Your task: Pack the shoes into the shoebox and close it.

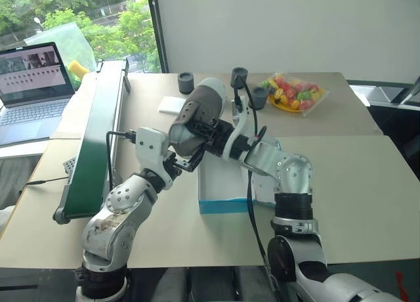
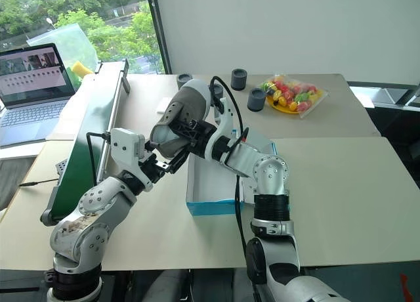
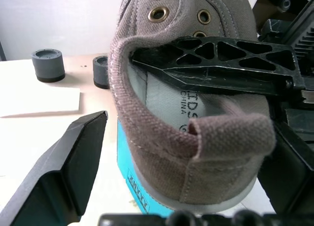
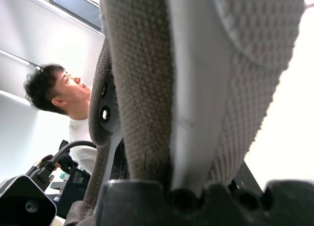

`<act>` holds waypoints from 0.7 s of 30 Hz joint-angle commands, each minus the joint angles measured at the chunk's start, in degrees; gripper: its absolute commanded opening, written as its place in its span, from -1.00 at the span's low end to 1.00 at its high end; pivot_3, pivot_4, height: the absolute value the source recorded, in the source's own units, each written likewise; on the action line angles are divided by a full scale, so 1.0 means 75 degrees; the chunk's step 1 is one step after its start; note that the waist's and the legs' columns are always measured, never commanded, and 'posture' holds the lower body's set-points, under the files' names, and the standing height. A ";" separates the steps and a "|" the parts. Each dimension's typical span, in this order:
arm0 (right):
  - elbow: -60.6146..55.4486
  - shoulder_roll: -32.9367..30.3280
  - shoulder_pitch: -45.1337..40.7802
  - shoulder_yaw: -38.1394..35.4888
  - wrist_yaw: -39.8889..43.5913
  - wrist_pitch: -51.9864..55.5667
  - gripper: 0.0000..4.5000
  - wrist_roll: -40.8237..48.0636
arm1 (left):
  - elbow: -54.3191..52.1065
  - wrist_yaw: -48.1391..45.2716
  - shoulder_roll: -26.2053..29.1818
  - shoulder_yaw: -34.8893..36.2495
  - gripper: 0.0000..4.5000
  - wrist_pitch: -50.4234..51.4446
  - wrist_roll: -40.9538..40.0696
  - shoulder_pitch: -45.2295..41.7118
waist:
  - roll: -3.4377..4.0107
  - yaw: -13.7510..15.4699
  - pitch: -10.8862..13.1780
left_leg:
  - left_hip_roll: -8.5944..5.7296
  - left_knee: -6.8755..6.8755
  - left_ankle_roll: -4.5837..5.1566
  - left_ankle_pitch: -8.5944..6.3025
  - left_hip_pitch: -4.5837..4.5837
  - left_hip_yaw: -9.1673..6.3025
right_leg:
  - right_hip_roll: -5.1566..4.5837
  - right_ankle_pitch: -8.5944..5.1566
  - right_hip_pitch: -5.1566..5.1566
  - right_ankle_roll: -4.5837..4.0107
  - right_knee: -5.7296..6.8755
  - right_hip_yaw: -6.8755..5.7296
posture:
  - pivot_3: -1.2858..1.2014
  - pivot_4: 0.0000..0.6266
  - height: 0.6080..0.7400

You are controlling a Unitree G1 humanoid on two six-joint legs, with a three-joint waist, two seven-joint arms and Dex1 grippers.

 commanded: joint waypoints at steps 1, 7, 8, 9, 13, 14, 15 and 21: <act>0.0272 -0.0286 -0.0888 -0.0427 -0.0448 -0.1078 -0.73 -0.0735 | -0.0425 -0.0340 0.0427 0.0031 0.99 -0.0021 -0.0039 0.0607 | 0.0004 -0.0005 0.0003 | 0.0002 0.0000 0.0000 0.0000 0.0000 0.0008 | 0.0004 0.0000 -0.0009 0.0000 0.0006 0.0012 | 0.03 -0.52 1.00; 0.0887 -0.1293 -0.1287 -0.0678 -0.1394 -0.0297 -0.73 -0.1386 | -0.0724 -0.0933 0.0992 0.0220 0.99 -0.0091 -0.0349 0.1286 | 0.0005 0.0061 0.0003 | 0.0023 0.0000 0.0001 -0.0001 -0.0003 0.0014 | 0.0016 0.0006 0.0005 -0.0006 -0.0026 0.0013 | 0.03 -0.52 1.00; 0.0858 -0.1407 -0.1286 -0.0632 -0.1496 0.0016 -0.73 -0.1393 | -0.0728 -0.0971 0.1051 0.0211 0.99 -0.0108 -0.0342 0.1320 | 0.0006 0.0063 0.0004 | 0.0031 0.0000 0.0004 -0.0003 -0.0006 0.0017 | 0.0017 0.0006 0.0005 -0.0006 -0.0030 0.0014 | 0.03 -0.52 1.00; 0.0717 -0.1636 -0.1230 -0.0531 -0.1639 0.0645 -0.73 -0.1401 | -0.0783 -0.1097 0.1179 0.0228 0.99 -0.0133 -0.0388 0.1351 | 0.0006 0.0057 0.0004 | 0.0035 -0.0001 0.0005 -0.0004 -0.0010 0.0019 | 0.0018 0.0007 0.0002 -0.0006 -0.0032 0.0014 | 0.03 -0.52 1.00; 0.0535 -0.1906 -0.1176 -0.0812 -0.2208 0.2085 -0.73 -0.1298 | -0.0988 -0.1459 0.1547 0.0247 0.99 -0.0155 -0.0529 0.1412 | 0.0007 0.0024 0.0004 | 0.0056 -0.0001 0.0013 -0.0009 -0.0019 0.0029 | 0.0034 0.0011 -0.0004 -0.0015 -0.0041 0.0016 | 0.03 -0.52 1.00; 0.0492 -0.1882 -0.1209 -0.0986 -0.2351 0.2647 -0.73 -0.1234 | -0.1067 -0.1667 0.1753 0.0278 0.99 -0.0190 -0.0549 0.1479 | 0.0007 0.0004 0.0004 | 0.0061 -0.0001 0.0015 -0.0010 -0.0018 0.0035 | 0.0040 0.0013 -0.0003 -0.0017 -0.0042 0.0022 | 0.03 -0.52 1.00; 0.0457 -0.1809 -0.1248 -0.1196 -0.2511 0.3174 -0.73 -0.1198 | -0.1140 -0.1858 0.1940 0.0324 0.99 -0.0210 -0.0595 0.1543 | 0.0007 -0.0005 0.0004 | 0.0067 -0.0001 0.0016 -0.0011 -0.0014 0.0043 | 0.0046 0.0016 -0.0003 -0.0022 -0.0041 0.0031 | 0.03 -0.52 1.00; 0.0296 -0.1906 -0.0827 -0.0623 -0.3138 0.4218 -0.73 -0.0054 | -0.1250 -0.2560 0.2724 0.0741 0.99 -0.0291 -0.0872 0.1739 | 0.0011 0.0004 0.0006 | 0.0085 -0.0001 0.0019 -0.0013 -0.0007 0.0052 | 0.0069 0.0023 -0.0001 -0.0034 -0.0045 0.0036 | 0.03 -0.52 1.00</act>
